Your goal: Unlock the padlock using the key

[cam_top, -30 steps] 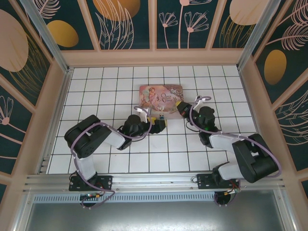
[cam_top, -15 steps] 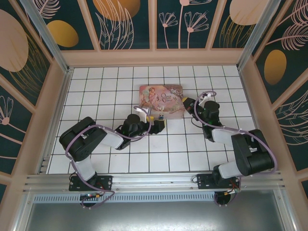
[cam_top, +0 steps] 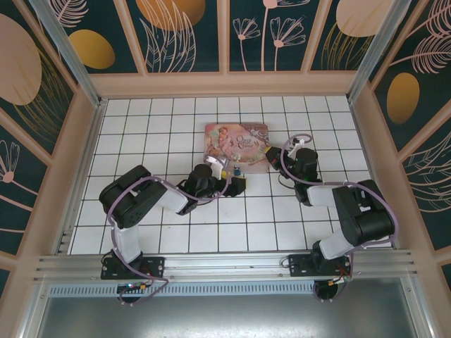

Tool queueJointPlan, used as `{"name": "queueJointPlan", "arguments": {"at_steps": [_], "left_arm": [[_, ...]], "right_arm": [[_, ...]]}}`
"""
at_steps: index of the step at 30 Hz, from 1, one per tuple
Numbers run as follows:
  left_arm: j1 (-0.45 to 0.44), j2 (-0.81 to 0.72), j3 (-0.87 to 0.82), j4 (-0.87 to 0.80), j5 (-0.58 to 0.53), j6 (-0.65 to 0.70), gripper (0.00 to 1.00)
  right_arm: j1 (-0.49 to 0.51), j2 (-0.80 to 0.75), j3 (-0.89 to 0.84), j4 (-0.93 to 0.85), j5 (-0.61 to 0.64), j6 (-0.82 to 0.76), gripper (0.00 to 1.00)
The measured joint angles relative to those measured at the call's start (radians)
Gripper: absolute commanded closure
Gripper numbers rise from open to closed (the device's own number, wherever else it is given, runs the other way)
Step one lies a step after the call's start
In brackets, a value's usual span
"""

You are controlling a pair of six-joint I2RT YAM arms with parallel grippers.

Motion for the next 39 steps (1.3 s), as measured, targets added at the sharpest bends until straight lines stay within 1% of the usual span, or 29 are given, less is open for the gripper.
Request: {"name": "queueJointPlan", "arguments": {"at_steps": [7,13,24,28,32,39], "left_arm": [[0.000,0.027,0.016,0.000,-0.012,0.011,0.06],[0.000,0.045,0.035,-0.004,-0.055,0.031,0.06],[0.000,0.118,0.121,-0.019,-0.090,0.062,0.06],[0.000,0.134,0.156,-0.038,-0.067,0.064,0.05],[0.002,0.136,0.174,-0.044,-0.018,0.061,0.04],[0.034,0.136,0.175,-0.020,0.063,-0.001,0.04]], "right_arm": [[0.000,0.018,0.000,0.010,-0.003,0.002,1.00],[0.005,0.031,0.000,0.028,-0.004,0.005,1.00],[0.012,0.056,0.005,0.054,-0.004,0.006,1.00],[0.016,0.066,0.012,0.060,-0.004,0.006,1.00],[0.018,0.070,0.018,0.060,-0.004,0.006,1.00],[0.019,0.073,0.022,0.060,-0.004,0.005,1.00]]}}
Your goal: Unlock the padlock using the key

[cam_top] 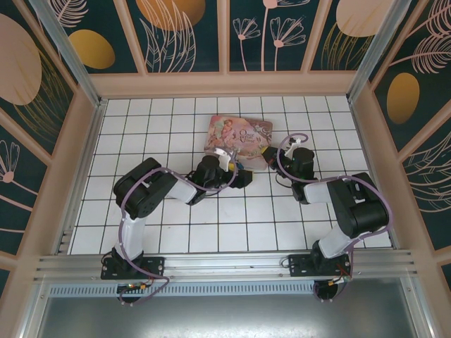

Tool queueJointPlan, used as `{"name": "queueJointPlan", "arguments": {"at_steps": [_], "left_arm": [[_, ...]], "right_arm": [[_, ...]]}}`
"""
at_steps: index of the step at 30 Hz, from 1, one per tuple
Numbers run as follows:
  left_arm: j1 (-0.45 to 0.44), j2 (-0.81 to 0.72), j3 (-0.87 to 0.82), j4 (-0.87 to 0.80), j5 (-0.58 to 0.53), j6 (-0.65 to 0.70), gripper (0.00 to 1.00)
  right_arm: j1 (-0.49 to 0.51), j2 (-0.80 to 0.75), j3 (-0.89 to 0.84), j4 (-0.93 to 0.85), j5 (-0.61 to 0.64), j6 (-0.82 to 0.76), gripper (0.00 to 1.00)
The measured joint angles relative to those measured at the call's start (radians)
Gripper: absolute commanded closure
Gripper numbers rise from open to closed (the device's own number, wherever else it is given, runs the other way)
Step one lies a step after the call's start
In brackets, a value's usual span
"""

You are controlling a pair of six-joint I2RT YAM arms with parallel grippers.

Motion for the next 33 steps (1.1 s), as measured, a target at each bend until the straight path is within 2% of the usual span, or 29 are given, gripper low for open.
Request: {"name": "queueJointPlan", "arguments": {"at_steps": [23,33], "left_arm": [[0.034,0.039,-0.027,0.157,0.122,-0.158,0.07],[0.034,0.032,-0.055,0.234,0.111,-0.209,0.06]], "right_arm": [[0.010,0.034,0.014,0.034,-0.003,0.001,1.00],[0.020,0.050,0.027,0.038,-0.003,0.001,1.00]]}}
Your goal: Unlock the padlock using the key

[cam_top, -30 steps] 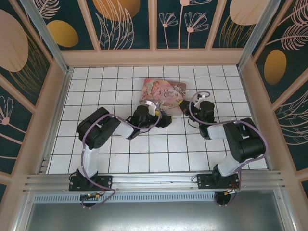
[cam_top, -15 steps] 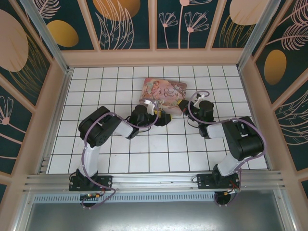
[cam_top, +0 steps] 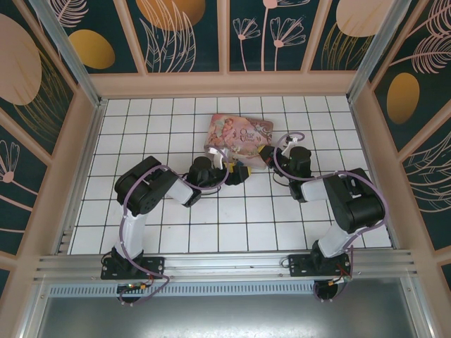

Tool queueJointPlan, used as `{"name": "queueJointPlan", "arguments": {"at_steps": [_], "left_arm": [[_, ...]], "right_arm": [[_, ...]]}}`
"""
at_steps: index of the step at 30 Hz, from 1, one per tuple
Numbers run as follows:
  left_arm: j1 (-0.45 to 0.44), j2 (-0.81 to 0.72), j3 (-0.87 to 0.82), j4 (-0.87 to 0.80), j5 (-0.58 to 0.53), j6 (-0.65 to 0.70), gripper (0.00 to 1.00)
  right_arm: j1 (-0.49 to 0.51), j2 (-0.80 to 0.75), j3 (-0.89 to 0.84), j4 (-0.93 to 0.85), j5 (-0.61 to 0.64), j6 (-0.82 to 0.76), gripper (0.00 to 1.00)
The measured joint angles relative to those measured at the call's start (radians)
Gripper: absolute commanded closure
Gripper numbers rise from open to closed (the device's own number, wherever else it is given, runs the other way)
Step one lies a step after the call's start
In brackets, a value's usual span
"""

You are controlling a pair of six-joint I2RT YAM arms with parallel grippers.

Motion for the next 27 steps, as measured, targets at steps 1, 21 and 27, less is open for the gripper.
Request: {"name": "queueJointPlan", "arguments": {"at_steps": [1,21,27], "left_arm": [[0.000,0.000,-0.001,0.005,-0.003,-0.003,0.06],[0.000,0.049,-0.013,0.059,-0.113,-0.066,0.28],[0.000,0.053,-0.016,0.047,-0.136,-0.065,0.43]], "right_arm": [[0.001,0.000,0.000,0.000,0.000,0.003,1.00],[0.023,0.029,0.017,0.023,0.001,0.015,1.00],[0.023,0.032,0.018,0.023,0.001,0.015,1.00]]}}
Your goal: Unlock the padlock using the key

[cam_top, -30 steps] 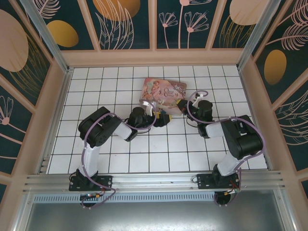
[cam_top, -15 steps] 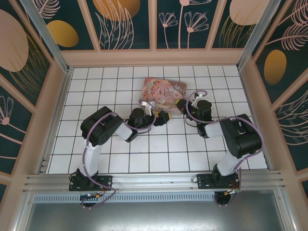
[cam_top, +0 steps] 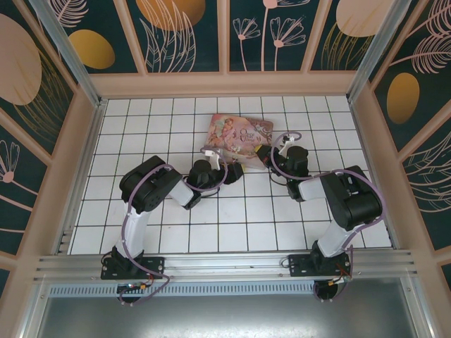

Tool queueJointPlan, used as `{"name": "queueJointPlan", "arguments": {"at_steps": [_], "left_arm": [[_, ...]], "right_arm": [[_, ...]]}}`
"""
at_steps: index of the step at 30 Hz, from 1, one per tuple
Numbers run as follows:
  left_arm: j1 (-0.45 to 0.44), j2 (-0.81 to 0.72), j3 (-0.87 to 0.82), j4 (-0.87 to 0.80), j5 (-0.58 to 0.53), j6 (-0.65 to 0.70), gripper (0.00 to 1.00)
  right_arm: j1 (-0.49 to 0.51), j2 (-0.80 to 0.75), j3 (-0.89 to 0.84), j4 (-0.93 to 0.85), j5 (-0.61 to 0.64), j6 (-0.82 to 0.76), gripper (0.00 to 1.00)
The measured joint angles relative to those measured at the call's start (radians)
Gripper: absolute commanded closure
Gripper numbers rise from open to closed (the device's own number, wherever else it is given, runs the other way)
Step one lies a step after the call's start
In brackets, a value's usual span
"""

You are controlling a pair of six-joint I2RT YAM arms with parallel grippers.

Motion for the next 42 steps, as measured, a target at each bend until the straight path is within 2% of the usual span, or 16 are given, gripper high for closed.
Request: {"name": "queueJointPlan", "arguments": {"at_steps": [4,21,28,36,42], "left_arm": [[0.000,0.000,0.000,-0.018,-0.012,0.003,0.51],[0.000,0.001,0.026,-0.100,-0.042,0.027,0.68],[0.000,0.001,0.039,-0.105,-0.039,0.031,0.81],[0.001,0.001,0.042,-0.106,-0.038,0.033,1.00],[0.010,-0.001,0.040,-0.108,-0.017,0.019,1.00]], "right_arm": [[0.000,0.000,0.000,0.001,0.000,0.003,1.00],[0.001,0.007,0.000,0.015,-0.001,0.003,1.00],[0.002,0.013,0.000,0.024,-0.001,0.003,1.00],[0.006,0.013,0.014,0.005,-0.004,0.003,1.00],[0.034,-0.032,0.025,-0.077,0.003,-0.001,1.00]]}}
